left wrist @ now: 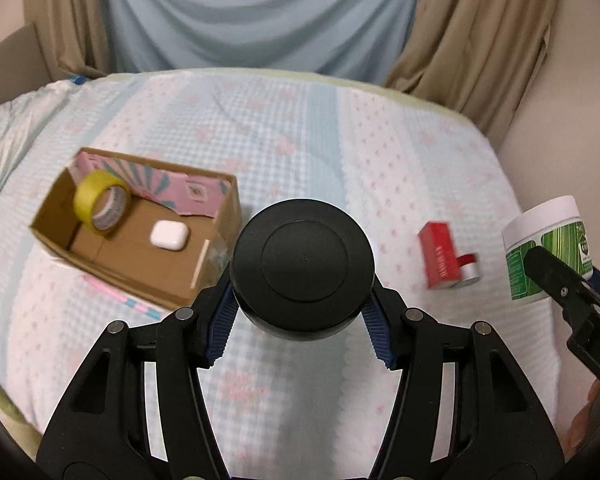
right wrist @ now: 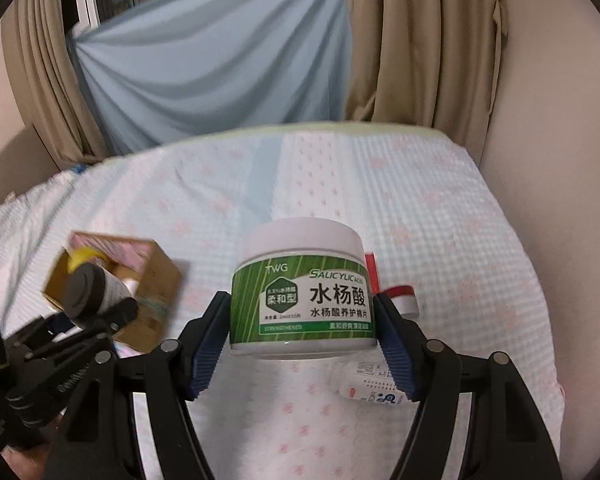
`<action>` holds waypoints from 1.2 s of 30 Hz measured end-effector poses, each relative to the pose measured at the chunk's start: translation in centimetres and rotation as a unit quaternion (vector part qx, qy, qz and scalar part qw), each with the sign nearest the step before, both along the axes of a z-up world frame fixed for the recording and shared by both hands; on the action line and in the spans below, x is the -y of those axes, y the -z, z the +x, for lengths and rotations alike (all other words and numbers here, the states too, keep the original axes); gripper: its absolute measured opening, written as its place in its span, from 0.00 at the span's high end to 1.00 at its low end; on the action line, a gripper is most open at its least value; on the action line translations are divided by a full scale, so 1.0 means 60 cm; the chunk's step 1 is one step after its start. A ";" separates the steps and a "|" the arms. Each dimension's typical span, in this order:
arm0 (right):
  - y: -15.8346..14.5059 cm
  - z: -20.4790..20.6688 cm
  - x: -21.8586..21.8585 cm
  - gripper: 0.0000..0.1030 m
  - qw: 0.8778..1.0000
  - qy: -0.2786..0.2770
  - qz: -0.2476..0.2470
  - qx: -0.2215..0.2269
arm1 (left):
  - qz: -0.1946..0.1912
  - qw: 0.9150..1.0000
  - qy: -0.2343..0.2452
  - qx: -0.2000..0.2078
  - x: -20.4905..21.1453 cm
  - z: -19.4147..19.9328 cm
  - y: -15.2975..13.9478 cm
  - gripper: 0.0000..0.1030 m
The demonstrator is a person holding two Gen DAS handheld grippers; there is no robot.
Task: Organize rigid objects
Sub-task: 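Carry both jars into the cardboard box and open both tools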
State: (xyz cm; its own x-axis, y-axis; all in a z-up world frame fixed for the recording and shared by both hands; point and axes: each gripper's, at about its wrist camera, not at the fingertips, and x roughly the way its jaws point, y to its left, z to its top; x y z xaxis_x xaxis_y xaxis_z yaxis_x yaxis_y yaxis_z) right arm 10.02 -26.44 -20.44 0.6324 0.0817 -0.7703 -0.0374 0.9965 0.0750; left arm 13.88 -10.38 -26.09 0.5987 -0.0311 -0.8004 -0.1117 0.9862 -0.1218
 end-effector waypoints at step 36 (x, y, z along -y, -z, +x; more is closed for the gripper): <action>-0.033 0.091 -0.477 0.36 0.989 0.041 0.117 -0.076 | 0.004 0.996 0.077 -0.033 -0.542 0.097 -0.073 0.48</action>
State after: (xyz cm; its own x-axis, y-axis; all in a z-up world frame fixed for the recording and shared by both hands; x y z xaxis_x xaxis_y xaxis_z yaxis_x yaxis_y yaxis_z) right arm 15.47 2.21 -18.45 0.5231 0.2216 -0.8230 0.0727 0.9505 0.3022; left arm 19.68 22.13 -21.72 0.5337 -0.1115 -0.8383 0.0333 0.9933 -0.1109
